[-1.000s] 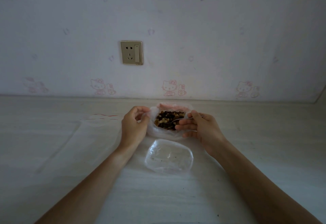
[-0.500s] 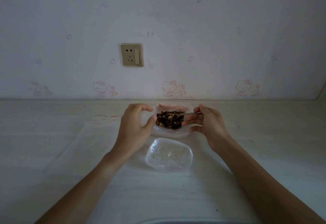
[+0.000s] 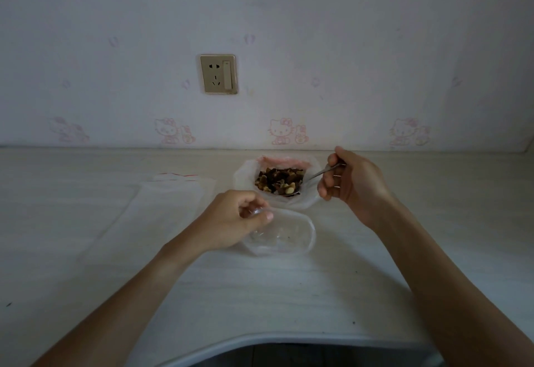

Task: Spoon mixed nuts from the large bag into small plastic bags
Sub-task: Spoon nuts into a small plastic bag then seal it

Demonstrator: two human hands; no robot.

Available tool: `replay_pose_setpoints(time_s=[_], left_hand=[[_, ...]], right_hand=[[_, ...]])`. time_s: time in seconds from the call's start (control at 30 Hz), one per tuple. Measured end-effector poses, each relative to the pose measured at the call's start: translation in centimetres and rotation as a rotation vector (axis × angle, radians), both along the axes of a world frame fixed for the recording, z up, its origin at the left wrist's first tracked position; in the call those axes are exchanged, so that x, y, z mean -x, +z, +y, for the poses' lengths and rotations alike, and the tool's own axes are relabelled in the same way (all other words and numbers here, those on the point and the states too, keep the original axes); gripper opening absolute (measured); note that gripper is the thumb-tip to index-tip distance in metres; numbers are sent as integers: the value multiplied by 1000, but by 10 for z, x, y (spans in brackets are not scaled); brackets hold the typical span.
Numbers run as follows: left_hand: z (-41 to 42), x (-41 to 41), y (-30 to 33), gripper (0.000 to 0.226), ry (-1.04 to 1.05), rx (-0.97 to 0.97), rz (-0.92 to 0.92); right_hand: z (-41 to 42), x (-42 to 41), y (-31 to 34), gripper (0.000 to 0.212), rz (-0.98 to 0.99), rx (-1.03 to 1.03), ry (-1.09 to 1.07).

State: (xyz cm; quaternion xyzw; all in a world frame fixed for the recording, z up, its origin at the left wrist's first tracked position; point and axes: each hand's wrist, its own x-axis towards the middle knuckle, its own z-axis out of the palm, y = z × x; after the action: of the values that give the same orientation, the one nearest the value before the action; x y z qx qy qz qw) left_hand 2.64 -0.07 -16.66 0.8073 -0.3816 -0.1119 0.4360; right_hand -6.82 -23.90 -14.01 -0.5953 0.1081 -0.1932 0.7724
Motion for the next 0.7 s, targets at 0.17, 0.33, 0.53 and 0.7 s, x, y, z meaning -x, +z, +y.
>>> replay_pose_setpoints(time_s=[0.17, 0.33, 0.53, 0.7], left_hand=[[-4, -8, 1, 9, 41, -41, 129], [-8, -15, 0, 12, 69, -67, 141], [-11, -14, 2, 10, 71, -83, 34], [-10, -9, 5, 4, 37, -44, -68]], right_hand=[[5, 6, 5, 44, 2, 287, 29], [19, 8, 5, 48, -89, 659, 16], [22, 13, 10, 50, -268, 663, -75], [16, 10, 8, 48, -249, 392, -183]])
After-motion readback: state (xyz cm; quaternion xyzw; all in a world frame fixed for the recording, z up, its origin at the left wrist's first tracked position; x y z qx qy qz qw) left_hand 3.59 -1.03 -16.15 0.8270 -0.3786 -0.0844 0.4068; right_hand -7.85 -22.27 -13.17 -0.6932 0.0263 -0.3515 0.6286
